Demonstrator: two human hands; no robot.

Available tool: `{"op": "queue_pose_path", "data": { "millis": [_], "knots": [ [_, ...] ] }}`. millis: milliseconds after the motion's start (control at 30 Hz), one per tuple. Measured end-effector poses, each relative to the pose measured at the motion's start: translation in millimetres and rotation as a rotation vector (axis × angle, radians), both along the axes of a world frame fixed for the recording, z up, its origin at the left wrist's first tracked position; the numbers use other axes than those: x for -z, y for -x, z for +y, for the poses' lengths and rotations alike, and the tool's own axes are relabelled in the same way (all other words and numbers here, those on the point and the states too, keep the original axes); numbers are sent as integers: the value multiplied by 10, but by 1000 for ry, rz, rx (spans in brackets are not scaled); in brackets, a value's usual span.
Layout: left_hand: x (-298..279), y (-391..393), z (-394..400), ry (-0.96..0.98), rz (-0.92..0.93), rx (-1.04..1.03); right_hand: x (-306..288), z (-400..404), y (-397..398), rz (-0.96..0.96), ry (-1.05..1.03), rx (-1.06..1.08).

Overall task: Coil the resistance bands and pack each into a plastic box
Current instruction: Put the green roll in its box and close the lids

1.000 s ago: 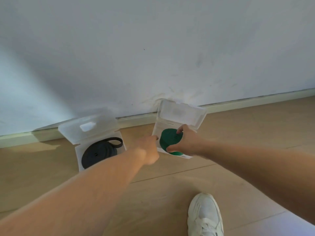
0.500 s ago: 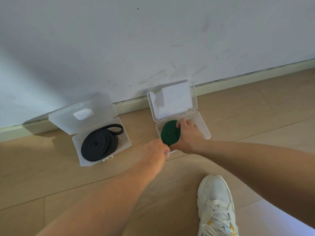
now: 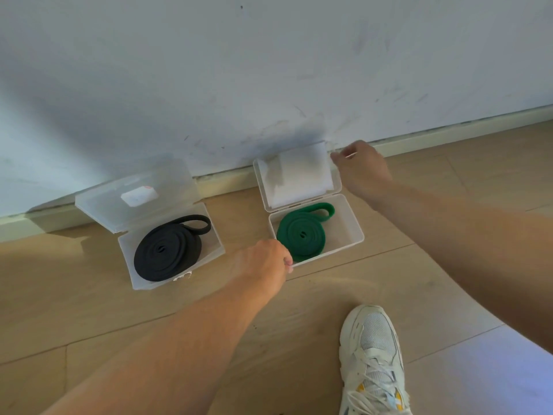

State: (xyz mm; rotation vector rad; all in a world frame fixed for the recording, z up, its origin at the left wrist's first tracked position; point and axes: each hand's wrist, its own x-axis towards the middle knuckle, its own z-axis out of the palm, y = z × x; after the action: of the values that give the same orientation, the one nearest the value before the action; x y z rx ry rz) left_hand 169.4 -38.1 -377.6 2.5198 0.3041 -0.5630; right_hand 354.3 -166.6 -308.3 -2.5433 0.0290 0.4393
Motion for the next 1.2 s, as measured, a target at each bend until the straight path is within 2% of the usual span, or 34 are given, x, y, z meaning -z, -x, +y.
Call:
{"op": "queue_pose_path", "data": {
  "millis": [133,233,333,433,500,600,867,1033,1133,1200],
  "knots": [
    [-30,-39,6,-57,3,53,147,-91,-151,464,-562,387],
    [-48,-52,12,-92,-21,61,160,-218,-218,478,-670,447],
    [0,-18,64,-9,-73,-6,190,-381,-192,451,-618,323],
    [-69,43,102,195,132,-79,304,-549,-97,392,-446,156],
    [-140,58,88,340,218,-212,397,-643,21,396,-366,114],
    [-90,10,37,557,197,-491,520,-762,244,487,-324,102],
    [70,-102,-96,356,188,-491,582,-774,469,467,-311,31],
    [-38,-260,-83,265,106,-516,698,-586,360,351,-328,102],
    [-319,-296,145,142,-20,-280,699,-315,231,284,-317,135],
    [-580,-275,402,9,-172,-143,621,-170,186,244,-221,127]
  ]
}}
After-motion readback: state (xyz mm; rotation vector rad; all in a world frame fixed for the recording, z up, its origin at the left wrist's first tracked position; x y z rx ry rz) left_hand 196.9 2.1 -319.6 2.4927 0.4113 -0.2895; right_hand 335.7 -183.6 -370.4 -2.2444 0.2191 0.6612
